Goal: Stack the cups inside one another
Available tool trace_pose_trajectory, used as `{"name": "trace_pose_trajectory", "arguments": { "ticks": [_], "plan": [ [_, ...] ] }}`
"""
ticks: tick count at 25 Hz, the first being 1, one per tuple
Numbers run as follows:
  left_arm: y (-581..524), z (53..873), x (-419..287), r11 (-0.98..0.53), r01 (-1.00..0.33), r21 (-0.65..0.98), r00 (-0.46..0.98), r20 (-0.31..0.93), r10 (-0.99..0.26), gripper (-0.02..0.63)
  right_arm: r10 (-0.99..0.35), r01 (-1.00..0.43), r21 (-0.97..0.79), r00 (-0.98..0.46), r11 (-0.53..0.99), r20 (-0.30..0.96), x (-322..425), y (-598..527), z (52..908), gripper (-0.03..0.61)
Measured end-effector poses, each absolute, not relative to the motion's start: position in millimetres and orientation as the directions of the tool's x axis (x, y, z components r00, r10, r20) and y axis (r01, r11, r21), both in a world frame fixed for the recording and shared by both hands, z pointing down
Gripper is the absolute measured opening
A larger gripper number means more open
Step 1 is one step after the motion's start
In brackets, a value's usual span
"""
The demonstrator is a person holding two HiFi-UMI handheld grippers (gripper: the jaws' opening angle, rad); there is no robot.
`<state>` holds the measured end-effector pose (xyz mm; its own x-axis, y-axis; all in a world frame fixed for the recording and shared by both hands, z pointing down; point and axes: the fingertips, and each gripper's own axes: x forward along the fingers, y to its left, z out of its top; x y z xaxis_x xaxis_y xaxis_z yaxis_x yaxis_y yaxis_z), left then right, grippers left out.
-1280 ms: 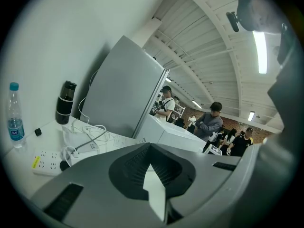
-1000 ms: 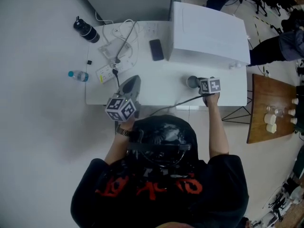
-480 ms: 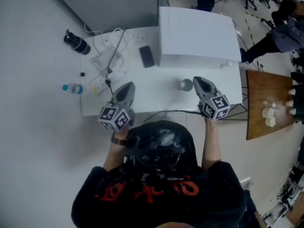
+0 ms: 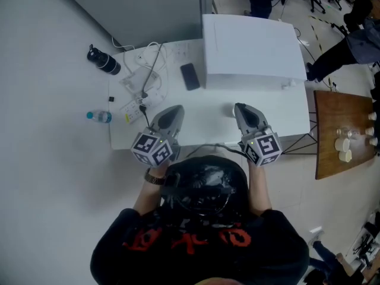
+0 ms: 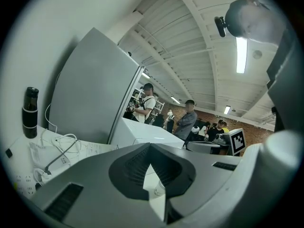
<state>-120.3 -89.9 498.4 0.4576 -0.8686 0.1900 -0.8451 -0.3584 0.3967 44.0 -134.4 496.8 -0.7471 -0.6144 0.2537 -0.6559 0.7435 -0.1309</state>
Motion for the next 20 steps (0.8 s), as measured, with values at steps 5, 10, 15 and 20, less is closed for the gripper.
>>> {"name": "trace_pose_trajectory", "arguments": {
  "ticks": [5, 10, 15, 20],
  "plan": [
    [-89, 506, -114, -0.373, -0.827, 0.421, 0.490, 0.211, -0.846, 0.000, -0.599, -0.641, -0.100, -0.753, 0.761, 0.272, 47, -131, 497, 0.005],
    [-91, 514, -92, -0.420, -0.750, 0.511, 0.583, 0.210, -0.785, 0.000, -0.581, -0.621, -0.144, -0.777, 0.771, 0.243, 47, -131, 497, 0.005],
    [-97, 519, -56, -0.441, -0.717, 0.539, 0.630, 0.231, -0.742, 0.000, -0.533, -0.567, -0.223, -0.823, 0.793, 0.196, 55, -131, 496, 0.005],
    [-108, 501, -4, -0.527, -0.600, 0.601, 0.725, 0.130, -0.677, 0.000, -0.460, -0.487, -0.280, -0.874, 0.828, 0.159, 74, -137, 496, 0.005]
  ]
}}
